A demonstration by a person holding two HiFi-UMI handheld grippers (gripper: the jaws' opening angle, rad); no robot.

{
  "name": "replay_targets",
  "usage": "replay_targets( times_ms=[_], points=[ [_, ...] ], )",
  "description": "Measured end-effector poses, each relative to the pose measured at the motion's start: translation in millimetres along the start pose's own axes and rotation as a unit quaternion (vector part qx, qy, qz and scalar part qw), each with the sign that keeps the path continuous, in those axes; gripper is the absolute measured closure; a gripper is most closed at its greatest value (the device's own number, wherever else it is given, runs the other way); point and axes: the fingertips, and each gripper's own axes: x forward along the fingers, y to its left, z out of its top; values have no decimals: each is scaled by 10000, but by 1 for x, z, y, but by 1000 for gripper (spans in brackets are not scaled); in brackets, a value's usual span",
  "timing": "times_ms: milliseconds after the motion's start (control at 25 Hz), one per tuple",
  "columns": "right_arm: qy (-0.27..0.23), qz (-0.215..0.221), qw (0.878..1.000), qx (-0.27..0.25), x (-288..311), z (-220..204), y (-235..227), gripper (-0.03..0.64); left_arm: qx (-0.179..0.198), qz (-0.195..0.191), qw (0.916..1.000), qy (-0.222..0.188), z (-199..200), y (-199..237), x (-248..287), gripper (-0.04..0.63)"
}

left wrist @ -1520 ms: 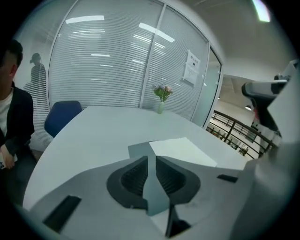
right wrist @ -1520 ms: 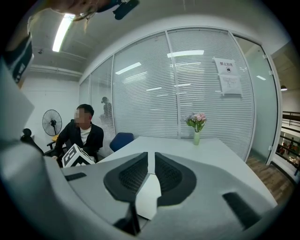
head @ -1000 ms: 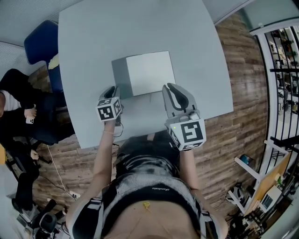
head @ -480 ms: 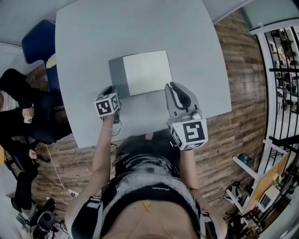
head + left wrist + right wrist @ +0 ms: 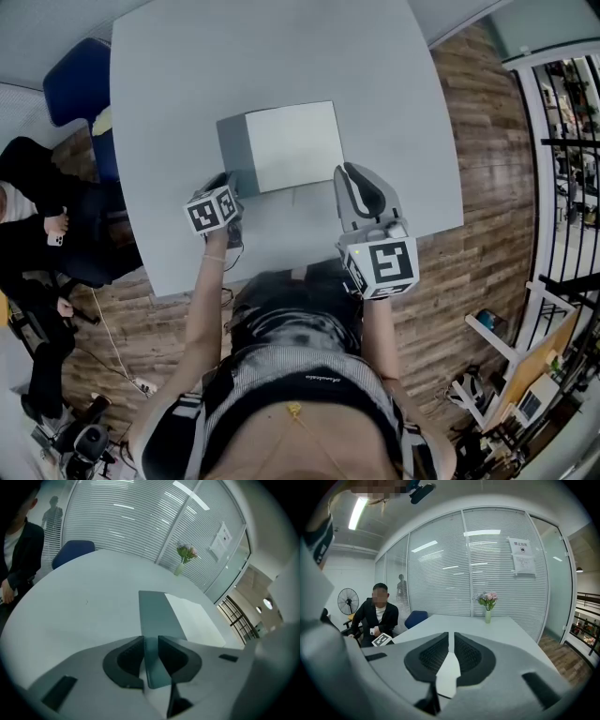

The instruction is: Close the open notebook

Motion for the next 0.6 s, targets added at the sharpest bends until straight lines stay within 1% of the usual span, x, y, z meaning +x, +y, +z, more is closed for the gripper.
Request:
replay_targets(
  times_ms=[200,280,480,600],
  points=[
    [14,26,10000,-55,-1,2,-1,581,-396,-309,9986,-171,5,-1,-5,520],
    [5,31,10000,-63,-2,2,-1,581,-473,-417,9977,-263,8,0,-9,521],
    [-14,2,10000,-65,-4,4,-4,581,-471,-670,9954,-503,19,-5,-17,521],
    [-32,-4,10000,-65,-7,6,-6,581,-321,-700,9944,-725,32,-10,-28,520]
  ],
)
